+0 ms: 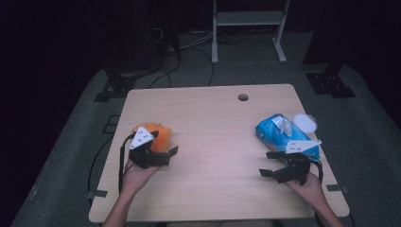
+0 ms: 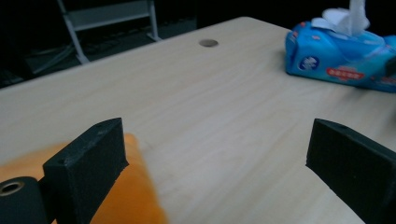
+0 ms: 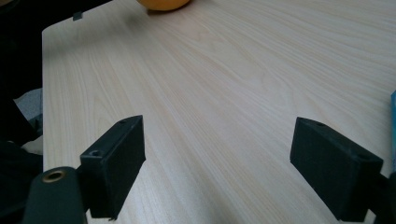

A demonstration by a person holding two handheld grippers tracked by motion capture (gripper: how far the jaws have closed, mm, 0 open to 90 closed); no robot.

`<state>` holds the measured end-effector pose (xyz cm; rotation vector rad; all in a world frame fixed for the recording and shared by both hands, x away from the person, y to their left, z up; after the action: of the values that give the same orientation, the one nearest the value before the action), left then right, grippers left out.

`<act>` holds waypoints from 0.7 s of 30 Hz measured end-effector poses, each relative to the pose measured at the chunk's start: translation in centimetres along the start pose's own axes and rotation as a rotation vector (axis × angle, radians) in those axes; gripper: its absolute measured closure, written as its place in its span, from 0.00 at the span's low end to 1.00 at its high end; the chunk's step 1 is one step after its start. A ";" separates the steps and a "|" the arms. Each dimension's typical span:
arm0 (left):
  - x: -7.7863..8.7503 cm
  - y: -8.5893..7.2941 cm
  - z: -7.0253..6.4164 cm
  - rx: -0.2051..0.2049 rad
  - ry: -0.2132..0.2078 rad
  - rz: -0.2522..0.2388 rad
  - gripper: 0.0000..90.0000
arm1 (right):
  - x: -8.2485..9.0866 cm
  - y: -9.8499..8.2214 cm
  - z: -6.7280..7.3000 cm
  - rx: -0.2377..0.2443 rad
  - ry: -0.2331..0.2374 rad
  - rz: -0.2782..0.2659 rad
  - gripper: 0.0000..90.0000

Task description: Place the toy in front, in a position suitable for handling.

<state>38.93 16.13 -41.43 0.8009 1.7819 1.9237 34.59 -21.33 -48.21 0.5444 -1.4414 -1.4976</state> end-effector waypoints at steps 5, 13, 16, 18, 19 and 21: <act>0.7 1.1 3.5 -0.014 0.065 -0.016 0.05 | -0.3 0.1 0.2 0.013 0.008 0.002 0.19; 0.9 -0.3 6.5 0.023 0.103 0.010 0.07 | -0.4 0.0 0.3 0.015 0.016 0.013 0.19; 0.5 -1.6 7.6 0.041 0.089 0.030 0.10 | -0.6 -0.1 0.4 0.013 0.019 0.021 0.19; 0.4 -2.2 8.1 0.044 0.094 0.043 0.10 | -0.7 -0.1 0.4 0.015 0.021 0.022 0.19; 0.4 -2.4 8.4 0.048 0.100 0.047 0.11 | -0.7 -0.1 0.5 0.015 0.021 0.024 0.19; 0.3 -2.6 8.7 0.049 0.103 0.052 0.13 | -0.8 -0.1 0.5 0.014 0.022 0.026 0.19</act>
<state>44.02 23.24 -43.78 0.7852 1.8931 1.9946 34.48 -20.44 -48.45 0.5478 -1.4380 -1.4577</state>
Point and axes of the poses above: each handheld gripper's, and its own axes: x roughly backward along the jaws, y roughly out of its top, z roughly to its left, the point moved 8 cm from there along -x, roughly forward along the jaws, and after that the axes turned 15 degrees about -z, right-handed, at the moved point
